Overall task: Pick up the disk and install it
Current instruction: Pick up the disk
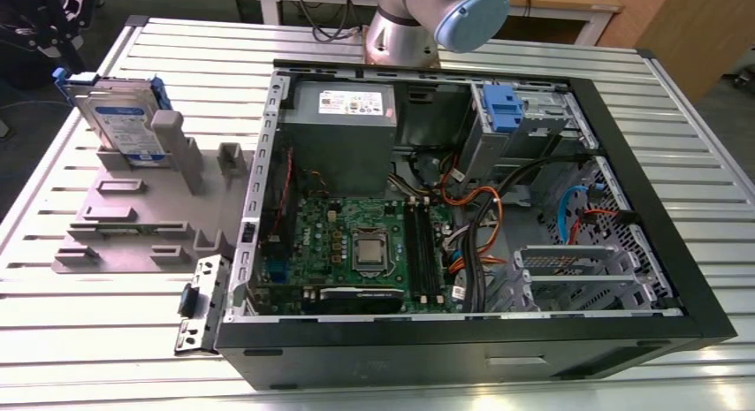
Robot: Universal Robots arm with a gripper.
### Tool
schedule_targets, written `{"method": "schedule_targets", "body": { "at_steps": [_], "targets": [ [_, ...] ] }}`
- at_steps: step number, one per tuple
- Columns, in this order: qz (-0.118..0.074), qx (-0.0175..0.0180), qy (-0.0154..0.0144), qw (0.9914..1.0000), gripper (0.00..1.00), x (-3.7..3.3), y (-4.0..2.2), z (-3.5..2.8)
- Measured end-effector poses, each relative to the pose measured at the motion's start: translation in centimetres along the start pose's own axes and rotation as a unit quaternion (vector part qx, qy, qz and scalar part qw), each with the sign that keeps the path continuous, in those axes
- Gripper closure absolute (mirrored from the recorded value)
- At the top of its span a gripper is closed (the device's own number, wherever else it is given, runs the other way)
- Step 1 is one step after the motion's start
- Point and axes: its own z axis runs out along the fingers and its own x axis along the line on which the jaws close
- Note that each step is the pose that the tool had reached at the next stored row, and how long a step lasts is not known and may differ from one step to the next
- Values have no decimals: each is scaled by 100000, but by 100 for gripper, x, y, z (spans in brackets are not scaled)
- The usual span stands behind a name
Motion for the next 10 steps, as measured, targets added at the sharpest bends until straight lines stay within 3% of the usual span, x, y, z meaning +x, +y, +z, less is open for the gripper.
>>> {"method": "schedule_targets", "body": {
  "at_steps": [10],
  "targets": [
    [-406, -3, 2, 99999, 89, 0, 0, 0]
  ]
}}
